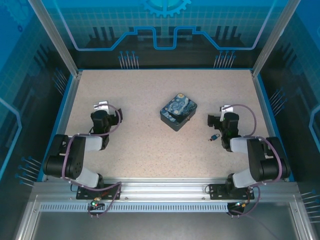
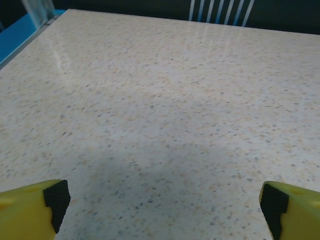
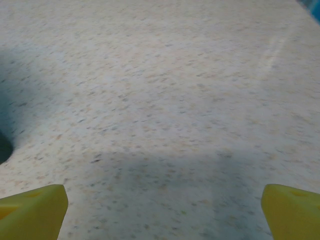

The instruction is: Unlock the padlock with the key

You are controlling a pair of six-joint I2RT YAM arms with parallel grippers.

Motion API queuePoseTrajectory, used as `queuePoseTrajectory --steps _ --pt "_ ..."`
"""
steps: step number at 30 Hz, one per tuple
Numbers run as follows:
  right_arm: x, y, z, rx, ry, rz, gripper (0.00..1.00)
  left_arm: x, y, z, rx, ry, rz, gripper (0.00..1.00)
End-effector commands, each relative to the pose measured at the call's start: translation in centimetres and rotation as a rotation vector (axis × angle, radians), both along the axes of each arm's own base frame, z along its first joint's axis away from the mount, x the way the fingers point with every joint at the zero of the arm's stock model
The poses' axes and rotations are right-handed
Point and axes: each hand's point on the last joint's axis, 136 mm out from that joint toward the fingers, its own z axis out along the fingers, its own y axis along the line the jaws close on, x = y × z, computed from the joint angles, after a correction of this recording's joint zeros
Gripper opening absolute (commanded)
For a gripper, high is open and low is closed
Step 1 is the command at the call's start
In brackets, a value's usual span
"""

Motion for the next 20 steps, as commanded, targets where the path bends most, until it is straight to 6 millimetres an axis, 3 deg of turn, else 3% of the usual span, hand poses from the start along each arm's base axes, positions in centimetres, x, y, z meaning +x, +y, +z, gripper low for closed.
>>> queuePoseTrajectory --steps 1,20 --pt "1.83 1.43 2.95 -0.018 -0.126 0.088 1.0 0.15 -1.21 0.25 -0.003 -0.034 -0.089 0.99" --pt "1.71 1.62 2.76 -0.015 -0.112 0.096 1.0 0.28 -1.15 0.31 -0.004 -0.044 -0.09 0.99"
